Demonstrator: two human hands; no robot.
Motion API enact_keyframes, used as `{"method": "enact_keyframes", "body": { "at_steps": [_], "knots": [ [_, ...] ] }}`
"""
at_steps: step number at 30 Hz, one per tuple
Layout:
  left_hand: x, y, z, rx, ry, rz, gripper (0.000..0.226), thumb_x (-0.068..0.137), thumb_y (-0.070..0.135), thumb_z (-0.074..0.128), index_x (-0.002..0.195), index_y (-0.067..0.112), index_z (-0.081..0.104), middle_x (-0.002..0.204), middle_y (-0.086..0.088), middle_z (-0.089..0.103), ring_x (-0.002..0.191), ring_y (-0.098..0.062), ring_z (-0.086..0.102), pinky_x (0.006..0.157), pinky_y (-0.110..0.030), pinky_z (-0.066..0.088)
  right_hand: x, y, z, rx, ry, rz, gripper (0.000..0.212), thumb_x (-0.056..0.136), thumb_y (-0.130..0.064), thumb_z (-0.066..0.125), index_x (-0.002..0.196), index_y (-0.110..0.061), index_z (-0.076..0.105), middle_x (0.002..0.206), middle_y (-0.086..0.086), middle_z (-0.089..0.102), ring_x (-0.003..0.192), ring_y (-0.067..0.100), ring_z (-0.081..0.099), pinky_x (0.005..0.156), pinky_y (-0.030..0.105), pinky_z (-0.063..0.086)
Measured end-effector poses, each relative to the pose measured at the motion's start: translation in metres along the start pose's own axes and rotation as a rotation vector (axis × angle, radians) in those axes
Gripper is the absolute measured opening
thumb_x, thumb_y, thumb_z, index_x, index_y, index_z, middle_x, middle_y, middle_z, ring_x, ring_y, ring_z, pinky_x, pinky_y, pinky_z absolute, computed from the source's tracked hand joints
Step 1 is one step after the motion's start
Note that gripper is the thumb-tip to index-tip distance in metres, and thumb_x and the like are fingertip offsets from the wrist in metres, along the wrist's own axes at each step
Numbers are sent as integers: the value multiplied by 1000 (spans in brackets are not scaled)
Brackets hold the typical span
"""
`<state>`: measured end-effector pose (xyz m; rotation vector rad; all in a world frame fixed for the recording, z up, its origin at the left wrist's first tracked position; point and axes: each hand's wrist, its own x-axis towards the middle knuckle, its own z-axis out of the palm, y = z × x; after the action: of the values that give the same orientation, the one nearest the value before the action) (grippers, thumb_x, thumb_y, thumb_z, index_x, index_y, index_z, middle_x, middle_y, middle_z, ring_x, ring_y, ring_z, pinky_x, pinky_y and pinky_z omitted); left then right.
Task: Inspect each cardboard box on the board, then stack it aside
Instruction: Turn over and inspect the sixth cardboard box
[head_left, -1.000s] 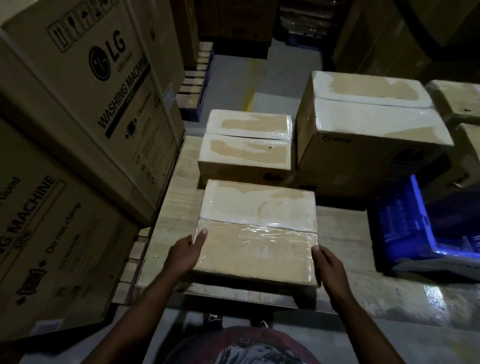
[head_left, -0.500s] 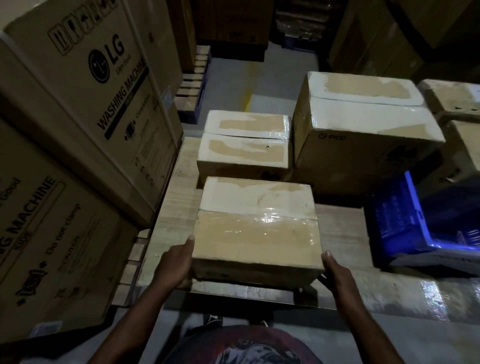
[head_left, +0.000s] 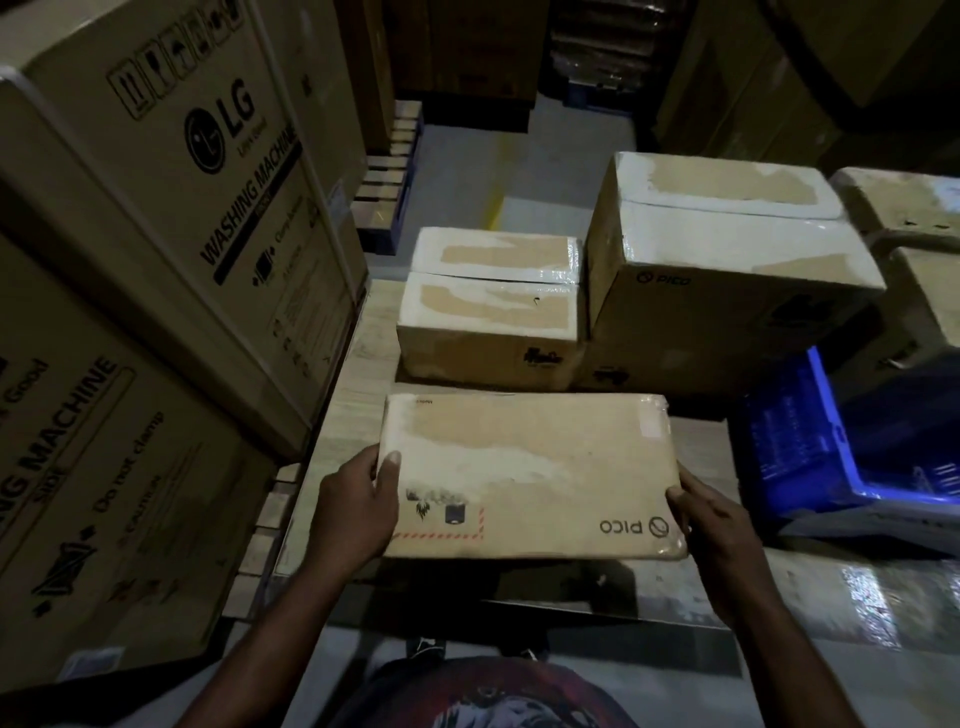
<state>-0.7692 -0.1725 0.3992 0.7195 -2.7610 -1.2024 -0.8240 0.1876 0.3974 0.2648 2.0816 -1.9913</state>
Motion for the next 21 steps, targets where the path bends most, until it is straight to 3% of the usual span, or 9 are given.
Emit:
{"method": "enact_keyframes", "body": {
  "at_steps": [2, 4, 7, 10, 12, 15, 18, 21],
  "knots": [
    [-2, -4, 8, 31, -18, -4, 24, 104, 35, 43, 99, 25, 64, 75, 7, 64, 73, -19, 64, 55, -26, 41, 2, 4, 3, -1, 1, 33, 93, 55, -79, 76, 132, -30, 61, 110, 6, 76, 98, 29, 73, 79, 52, 57],
    [-3, -6, 16, 48, -1, -14, 30, 104, 37, 42, 106, 20, 67, 81, -3, 69, 75, -25, 65, 56, -29, 41, 1, 8, 6, -3, 6, 58, 85, 59, -77, 74, 129, -31, 62, 105, 10, 77, 96, 34, 73, 82, 56, 57],
    [-3, -5, 23, 70, 52, -20, 35, 104, 37, 41, 111, 15, 67, 89, -13, 72, 82, -34, 66, 62, -34, 45, 3, 15, 6, 4, 32, 116, 91, 57, -78, 75, 132, -28, 62, 105, 13, 76, 94, 35, 74, 77, 52, 58],
    [-2, -5, 22, 82, 45, -10, 36, 103, 38, 40, 111, 15, 67, 89, -13, 71, 81, -35, 65, 65, -37, 49, 5, 24, 8, 29, 75, 133, 47, 96, -41, 57, 135, -16, 61, 104, 16, 76, 91, 35, 73, 70, 43, 56],
    [-1, -5, 21, 81, 36, 0, 36, 103, 39, 39, 109, 16, 67, 88, -11, 71, 82, -35, 65, 66, -38, 49, 2, 29, 13, 86, 116, 178, 35, 102, -30, 48, 127, -11, 64, 106, 21, 74, 84, 30, 74, 71, 42, 55],
    [-2, -1, 20, 80, 31, 16, 35, 104, 39, 38, 112, 18, 66, 90, -9, 71, 83, -33, 64, 66, -37, 47, -3, 27, 24, 234, 136, 229, 30, 103, -30, 44, 111, -12, 67, 103, 19, 73, 75, 21, 73, 72, 40, 52],
    [2, -1, 18, 99, 35, 13, 35, 105, 38, 38, 117, 20, 64, 90, -7, 70, 79, -30, 63, 60, -32, 40, -4, 16, 33, 274, 135, 185, 39, 99, -36, 47, 121, -9, 65, 95, 11, 76, 78, 19, 73, 71, 36, 53],
    [8, 0, 11, 62, 35, -19, 32, 105, 35, 39, 113, 19, 65, 82, -2, 65, 69, -19, 58, 51, -23, 34, -5, -9, 39, 150, 103, 74, 40, 98, -42, 47, 119, -16, 68, 102, 11, 77, 86, 21, 74, 75, 38, 52]
  ]
}}
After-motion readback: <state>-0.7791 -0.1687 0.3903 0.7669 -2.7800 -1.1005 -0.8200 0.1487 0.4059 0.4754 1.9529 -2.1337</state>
